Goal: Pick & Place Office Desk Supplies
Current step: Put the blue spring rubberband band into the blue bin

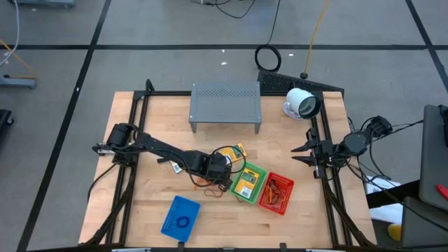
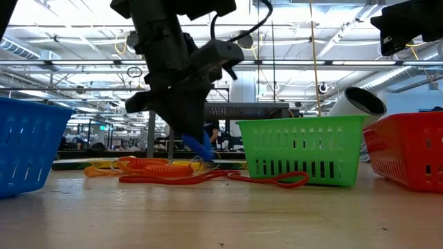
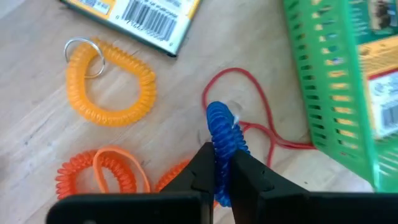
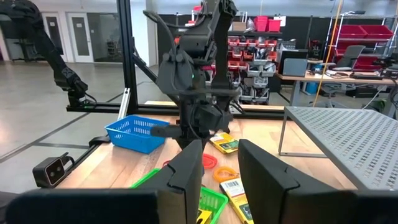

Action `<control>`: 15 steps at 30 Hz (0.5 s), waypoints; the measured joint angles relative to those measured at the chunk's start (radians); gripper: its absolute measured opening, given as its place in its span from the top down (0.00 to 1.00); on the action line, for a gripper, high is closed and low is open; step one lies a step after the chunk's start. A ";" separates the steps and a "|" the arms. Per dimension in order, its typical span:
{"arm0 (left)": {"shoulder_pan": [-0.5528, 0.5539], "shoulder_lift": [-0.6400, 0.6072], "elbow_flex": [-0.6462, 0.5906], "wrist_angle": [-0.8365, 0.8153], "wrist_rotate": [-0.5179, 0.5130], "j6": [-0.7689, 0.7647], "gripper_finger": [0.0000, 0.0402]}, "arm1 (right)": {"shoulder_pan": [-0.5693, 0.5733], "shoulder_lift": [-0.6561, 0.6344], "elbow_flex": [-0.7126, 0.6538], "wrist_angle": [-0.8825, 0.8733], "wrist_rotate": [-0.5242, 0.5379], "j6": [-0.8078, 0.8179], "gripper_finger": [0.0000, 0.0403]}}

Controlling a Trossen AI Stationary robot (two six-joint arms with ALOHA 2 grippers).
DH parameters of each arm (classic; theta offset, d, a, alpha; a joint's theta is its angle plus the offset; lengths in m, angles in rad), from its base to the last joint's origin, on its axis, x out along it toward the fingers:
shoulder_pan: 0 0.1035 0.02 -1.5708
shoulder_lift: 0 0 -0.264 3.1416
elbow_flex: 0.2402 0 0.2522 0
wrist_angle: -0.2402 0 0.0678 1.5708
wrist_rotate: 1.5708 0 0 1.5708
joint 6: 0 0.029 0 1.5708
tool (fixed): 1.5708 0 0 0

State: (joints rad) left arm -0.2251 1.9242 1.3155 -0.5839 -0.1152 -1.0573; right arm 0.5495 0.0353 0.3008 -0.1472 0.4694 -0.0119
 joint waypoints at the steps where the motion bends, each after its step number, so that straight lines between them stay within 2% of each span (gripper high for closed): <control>1: -0.003 -0.008 0.000 -0.005 -0.001 0.007 0.94 | 0.000 0.000 0.000 -0.001 0.000 0.000 0.77; 8: -0.026 -0.098 0.000 -0.069 -0.035 0.074 0.97 | 0.000 0.000 0.000 0.000 0.000 0.000 0.76; 15: -0.076 -0.287 0.000 -0.181 -0.015 0.092 0.97 | 0.000 0.000 0.000 0.000 0.000 0.000 0.76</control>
State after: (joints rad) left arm -0.3006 1.6371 1.3155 -0.7644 -0.1300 -0.9658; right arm 0.5495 0.0350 0.3008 -0.1471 0.4694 -0.0119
